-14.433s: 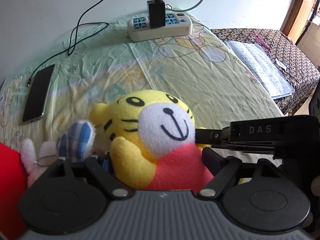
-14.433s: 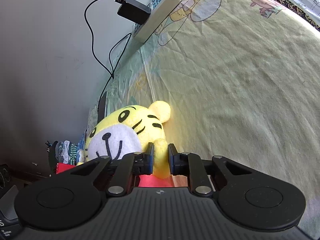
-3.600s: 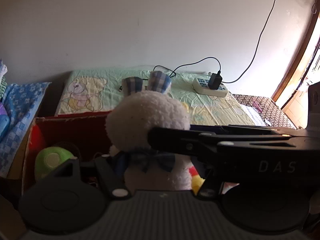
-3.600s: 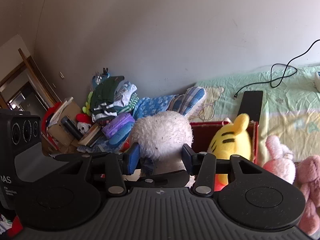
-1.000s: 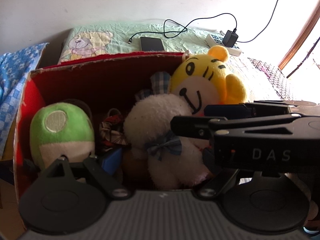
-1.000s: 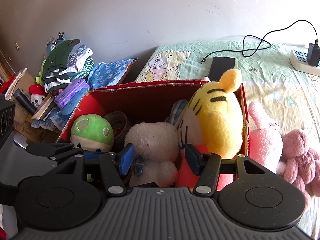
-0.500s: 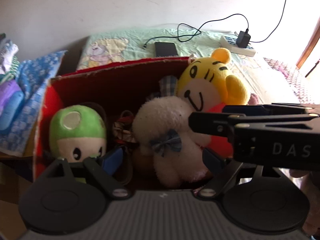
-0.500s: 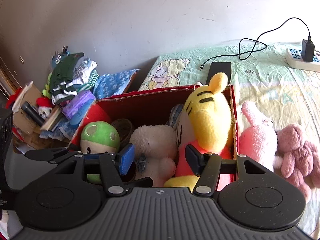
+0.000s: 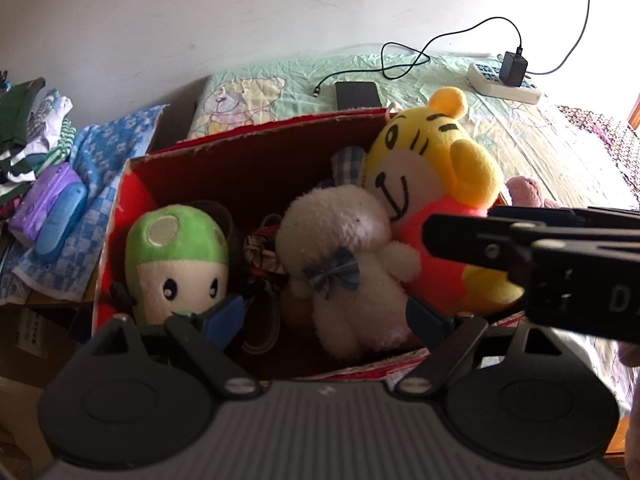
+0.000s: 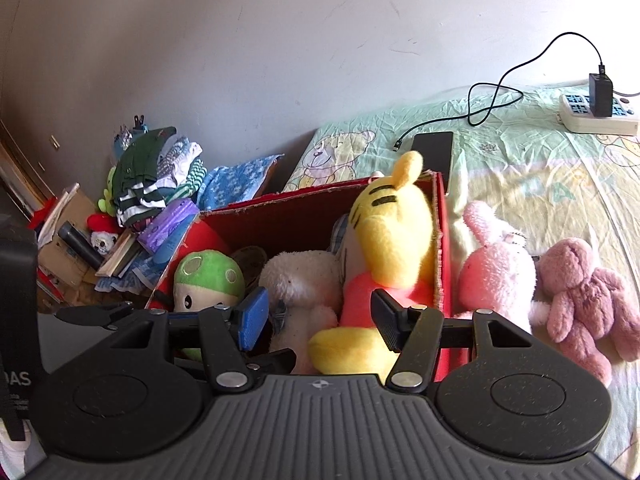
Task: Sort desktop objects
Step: 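Open both tools and lift them out of the box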
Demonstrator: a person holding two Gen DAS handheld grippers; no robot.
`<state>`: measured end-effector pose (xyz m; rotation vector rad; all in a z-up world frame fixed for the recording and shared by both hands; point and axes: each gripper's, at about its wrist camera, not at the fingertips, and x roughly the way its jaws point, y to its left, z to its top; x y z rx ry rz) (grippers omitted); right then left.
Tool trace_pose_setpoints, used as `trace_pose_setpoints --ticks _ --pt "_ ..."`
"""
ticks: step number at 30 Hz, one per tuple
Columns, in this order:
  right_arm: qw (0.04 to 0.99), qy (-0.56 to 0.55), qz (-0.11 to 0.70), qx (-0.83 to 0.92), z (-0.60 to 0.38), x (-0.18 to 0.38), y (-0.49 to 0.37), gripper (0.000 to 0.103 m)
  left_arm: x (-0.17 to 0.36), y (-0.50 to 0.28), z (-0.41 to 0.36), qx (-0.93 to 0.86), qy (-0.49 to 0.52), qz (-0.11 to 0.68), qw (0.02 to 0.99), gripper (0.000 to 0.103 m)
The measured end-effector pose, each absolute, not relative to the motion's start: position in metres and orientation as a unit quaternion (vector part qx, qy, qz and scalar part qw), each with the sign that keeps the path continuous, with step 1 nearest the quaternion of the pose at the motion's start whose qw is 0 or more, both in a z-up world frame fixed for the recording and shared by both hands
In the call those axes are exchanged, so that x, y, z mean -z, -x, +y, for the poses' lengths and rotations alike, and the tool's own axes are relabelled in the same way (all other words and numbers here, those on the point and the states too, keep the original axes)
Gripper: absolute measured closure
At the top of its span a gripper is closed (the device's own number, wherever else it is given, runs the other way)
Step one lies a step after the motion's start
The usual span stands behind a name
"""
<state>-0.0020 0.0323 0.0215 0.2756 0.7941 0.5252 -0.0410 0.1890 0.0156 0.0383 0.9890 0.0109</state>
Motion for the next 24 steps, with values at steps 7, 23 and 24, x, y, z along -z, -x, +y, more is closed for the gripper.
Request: trace_pose_setpoints --ticks 7,23,24 --pt "0.876 -0.153 0.371 -0.270 0.013 -0.024 0.006 0.044 -0.019 0.043 0.171 -0.039 -0.039 0.473 0.879 0.013" --pt "0.866 -0.173 0.334 -0.329 -0.038 -0.039 0.007 0.044 -0.048 0.053 0.138 -0.160 -0.075 0.453 0.874 0.009" --pt "0.866 -0.175 0.332 -0.331 -0.043 -0.040 0.006 0.044 -0.051 0.054 0.134 -0.166 -0.077 0.448 0.875 0.009"
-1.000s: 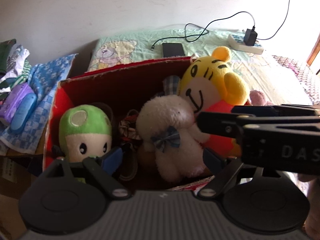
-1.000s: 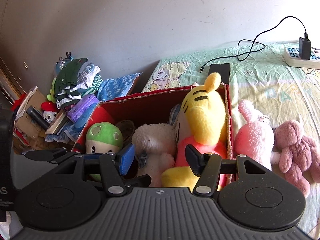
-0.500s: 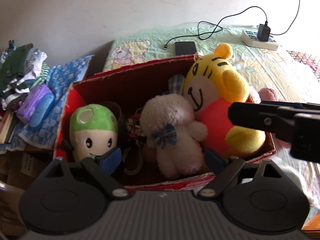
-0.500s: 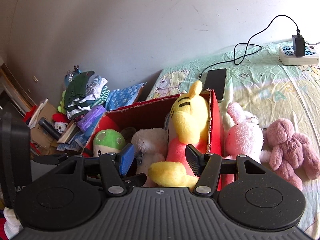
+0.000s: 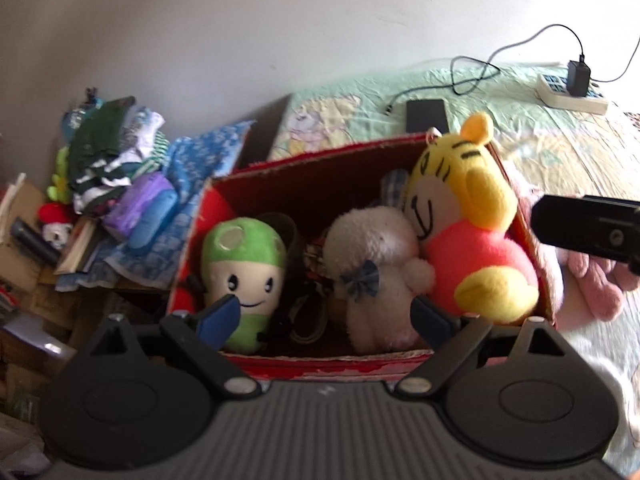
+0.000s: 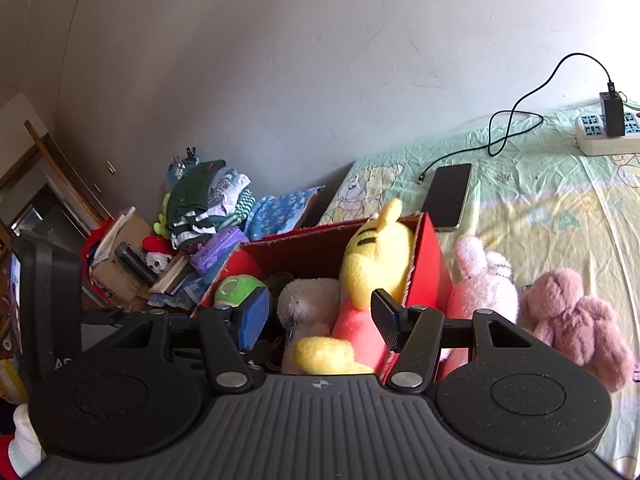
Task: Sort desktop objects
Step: 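Open both tools and lift them out of the box, then move both tools back to the pink bear plush on the bed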
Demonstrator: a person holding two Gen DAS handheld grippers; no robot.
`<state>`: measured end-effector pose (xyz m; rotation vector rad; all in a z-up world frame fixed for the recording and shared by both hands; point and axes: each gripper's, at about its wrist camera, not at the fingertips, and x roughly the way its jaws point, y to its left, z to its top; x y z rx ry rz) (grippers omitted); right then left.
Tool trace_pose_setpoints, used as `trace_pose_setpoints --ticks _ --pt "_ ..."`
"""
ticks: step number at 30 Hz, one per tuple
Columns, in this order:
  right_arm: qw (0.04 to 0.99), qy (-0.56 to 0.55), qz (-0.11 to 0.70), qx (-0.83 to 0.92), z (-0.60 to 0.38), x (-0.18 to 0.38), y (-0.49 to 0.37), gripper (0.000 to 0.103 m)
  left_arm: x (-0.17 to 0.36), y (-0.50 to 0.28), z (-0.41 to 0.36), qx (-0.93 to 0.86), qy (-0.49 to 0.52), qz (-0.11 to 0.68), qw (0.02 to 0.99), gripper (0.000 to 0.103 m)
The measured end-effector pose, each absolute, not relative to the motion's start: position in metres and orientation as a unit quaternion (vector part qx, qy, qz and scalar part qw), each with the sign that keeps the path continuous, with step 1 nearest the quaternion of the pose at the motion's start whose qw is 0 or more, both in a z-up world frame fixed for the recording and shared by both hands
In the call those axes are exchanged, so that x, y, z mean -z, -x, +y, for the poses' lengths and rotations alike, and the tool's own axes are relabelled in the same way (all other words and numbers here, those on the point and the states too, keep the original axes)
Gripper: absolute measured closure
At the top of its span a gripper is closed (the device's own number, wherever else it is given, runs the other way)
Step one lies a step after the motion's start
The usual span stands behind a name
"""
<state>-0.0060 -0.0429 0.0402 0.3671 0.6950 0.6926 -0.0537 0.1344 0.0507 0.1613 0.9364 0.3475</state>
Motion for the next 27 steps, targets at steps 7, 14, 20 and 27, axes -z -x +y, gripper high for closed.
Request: trace_pose_setpoints --ticks 7,14,20,27 --pt "0.869 -0.190 0.321 -0.325 -0.084 -0.042 0.003 0.044 -0.074 0.057 0.102 -0.182 -0.086 0.416 0.887 0.008" --pt "0.875 -0.208 0.334 -0.282 -0.136 -0.027 -0.004 0.044 -0.083 0.055 0.054 -0.137 -0.091 0.399 0.902 0.008" --pt "0.877 -0.228 0.360 -0.220 -0.185 -0.001 -0.008 0.044 -0.072 0.047 0.017 -0.046 -0.064 0.411 0.908 0.008" --pt "0.865 -0.248 0.397 -0.182 -0.218 0.031 -0.017 0.044 -0.022 0.021 -0.023 0.036 -0.019 0.471 0.881 0.008"
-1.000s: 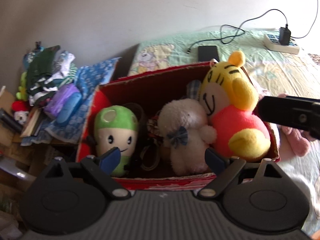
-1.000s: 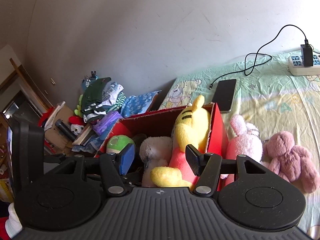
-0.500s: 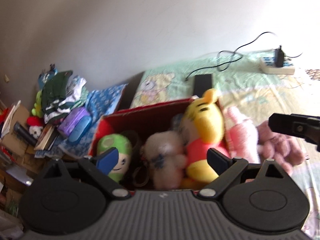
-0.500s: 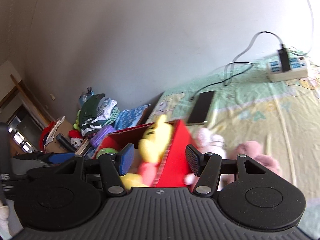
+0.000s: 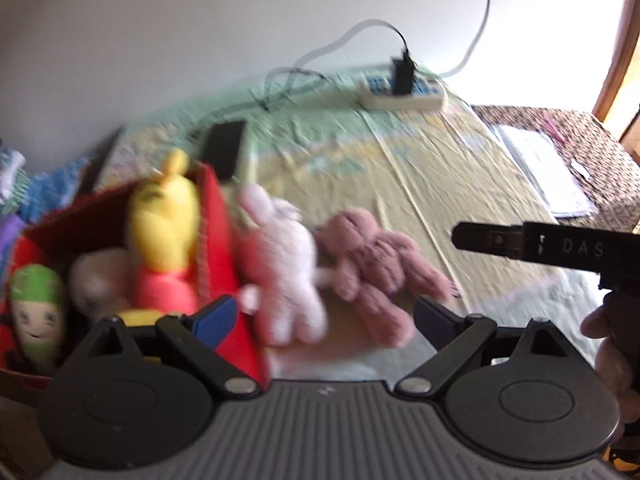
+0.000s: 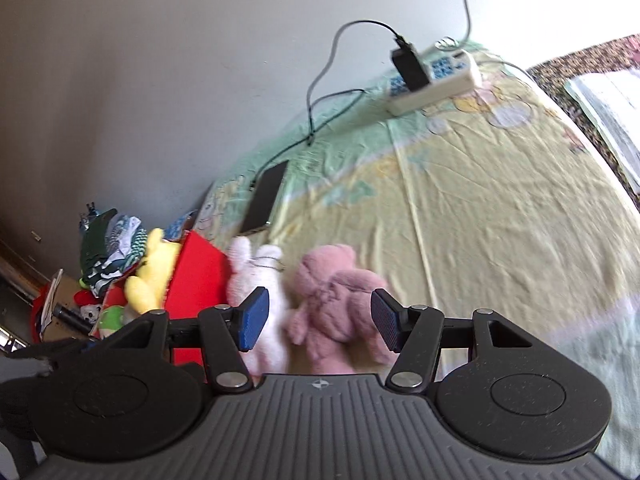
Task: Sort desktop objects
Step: 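Move both tools back to the pink bear plush on the bed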
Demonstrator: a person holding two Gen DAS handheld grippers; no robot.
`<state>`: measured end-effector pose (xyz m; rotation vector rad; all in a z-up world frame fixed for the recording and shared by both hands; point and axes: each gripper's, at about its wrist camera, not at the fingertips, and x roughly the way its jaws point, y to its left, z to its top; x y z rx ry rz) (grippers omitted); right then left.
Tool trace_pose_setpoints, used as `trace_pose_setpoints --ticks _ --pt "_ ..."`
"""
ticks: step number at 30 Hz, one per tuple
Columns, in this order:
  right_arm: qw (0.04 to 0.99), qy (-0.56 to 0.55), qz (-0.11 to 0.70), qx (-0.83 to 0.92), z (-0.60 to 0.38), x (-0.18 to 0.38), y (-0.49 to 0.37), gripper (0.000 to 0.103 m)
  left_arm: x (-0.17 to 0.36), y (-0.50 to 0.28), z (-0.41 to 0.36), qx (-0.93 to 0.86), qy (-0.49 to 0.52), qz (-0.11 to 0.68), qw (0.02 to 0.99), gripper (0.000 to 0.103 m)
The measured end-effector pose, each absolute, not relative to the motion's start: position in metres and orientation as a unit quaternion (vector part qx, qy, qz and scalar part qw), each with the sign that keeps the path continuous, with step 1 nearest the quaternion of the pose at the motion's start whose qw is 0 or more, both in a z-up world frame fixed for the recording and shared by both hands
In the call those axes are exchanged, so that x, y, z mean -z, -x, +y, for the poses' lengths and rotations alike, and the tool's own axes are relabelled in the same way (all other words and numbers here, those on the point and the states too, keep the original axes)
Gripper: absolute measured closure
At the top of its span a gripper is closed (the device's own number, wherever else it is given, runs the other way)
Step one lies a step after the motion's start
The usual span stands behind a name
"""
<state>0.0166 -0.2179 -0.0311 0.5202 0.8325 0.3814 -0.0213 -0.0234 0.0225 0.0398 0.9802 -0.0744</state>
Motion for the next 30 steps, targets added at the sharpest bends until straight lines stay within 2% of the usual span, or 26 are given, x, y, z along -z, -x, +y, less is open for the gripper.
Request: trace_pose_setpoints --ticks 6,13,30 --pt "0.858 -0.245 0.417 -0.174 -0.229 0.048 -0.029 0.044 0.022 -0.005 -0.037 0.044 0.012 0.527 0.849 0.008" --pt "0.841 -0.254 0.441 -0.184 -0.235 0.065 -0.049 0.044 0.050 -0.026 -0.050 0.048 0.005 0.550 0.834 0.008" --pt "0.799 -0.234 0.495 -0.248 -0.213 0.106 -0.099 0.045 0.078 -0.064 -0.041 0.069 0.062 0.549 0.831 0.008"
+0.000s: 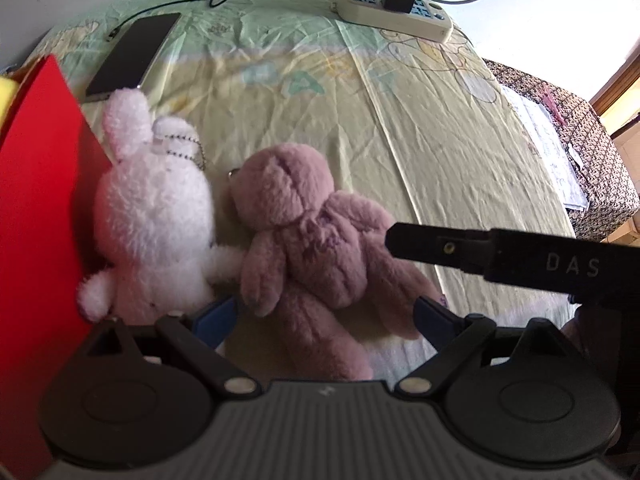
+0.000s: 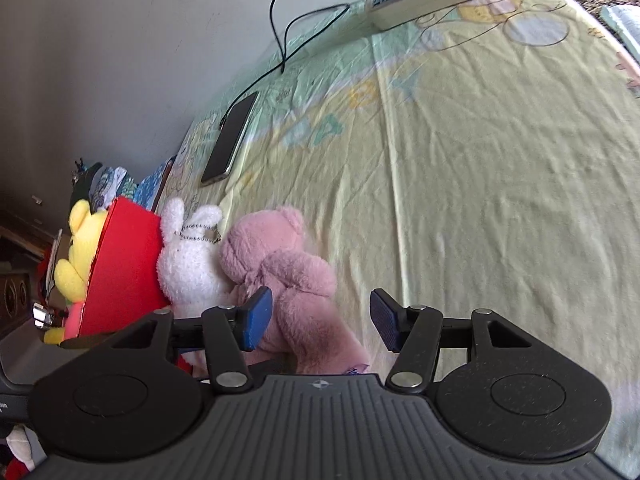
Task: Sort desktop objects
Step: 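Move both tools back to the pink bear plush on the bed, then grasp the pink bear plush between both tools and lift it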
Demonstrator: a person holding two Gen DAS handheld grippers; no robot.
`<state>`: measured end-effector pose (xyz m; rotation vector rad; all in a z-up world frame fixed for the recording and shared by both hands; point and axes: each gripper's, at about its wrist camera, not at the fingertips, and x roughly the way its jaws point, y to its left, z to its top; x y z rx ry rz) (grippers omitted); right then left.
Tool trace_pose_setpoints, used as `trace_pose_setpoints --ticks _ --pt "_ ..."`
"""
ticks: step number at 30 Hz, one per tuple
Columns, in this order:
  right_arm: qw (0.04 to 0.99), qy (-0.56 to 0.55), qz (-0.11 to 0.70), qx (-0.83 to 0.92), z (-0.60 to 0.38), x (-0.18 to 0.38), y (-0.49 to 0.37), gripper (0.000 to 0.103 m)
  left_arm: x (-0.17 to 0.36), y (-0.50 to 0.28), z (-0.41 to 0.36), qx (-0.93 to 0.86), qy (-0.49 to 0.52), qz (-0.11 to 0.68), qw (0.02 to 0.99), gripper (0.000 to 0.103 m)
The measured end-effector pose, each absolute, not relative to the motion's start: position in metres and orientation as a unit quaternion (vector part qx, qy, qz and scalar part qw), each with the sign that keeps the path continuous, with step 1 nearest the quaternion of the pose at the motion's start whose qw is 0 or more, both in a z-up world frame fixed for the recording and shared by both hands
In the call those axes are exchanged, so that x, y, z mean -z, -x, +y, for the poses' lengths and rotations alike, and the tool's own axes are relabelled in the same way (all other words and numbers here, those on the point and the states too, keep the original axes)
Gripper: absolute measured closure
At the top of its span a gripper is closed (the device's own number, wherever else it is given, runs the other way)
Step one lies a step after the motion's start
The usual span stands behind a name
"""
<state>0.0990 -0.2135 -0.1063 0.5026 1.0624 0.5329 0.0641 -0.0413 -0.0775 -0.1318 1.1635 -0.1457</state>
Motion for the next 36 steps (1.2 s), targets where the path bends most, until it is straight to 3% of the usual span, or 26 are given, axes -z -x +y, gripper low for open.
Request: trace_pose_setpoints --ticks 4,15,36 --pt "0.788 -0.229 0.506 -0.265 -0.206 0.114 -0.104 0.046 0.085 -0.071 -0.042 0.073 0.068 0.552 0.828 0.008" --pt "0.762 -0.263 0.524 -0.275 -0.215 0.116 -0.102 0.069 0.091 -0.076 -0.043 0.090 0.074 0.551 0.826 0.009" --pt "0.726 -0.245 0.592 -0.249 -0.232 0.114 -0.005 0.068 0.087 0.015 -0.091 0.227 -0.048 0.533 0.813 0.009"
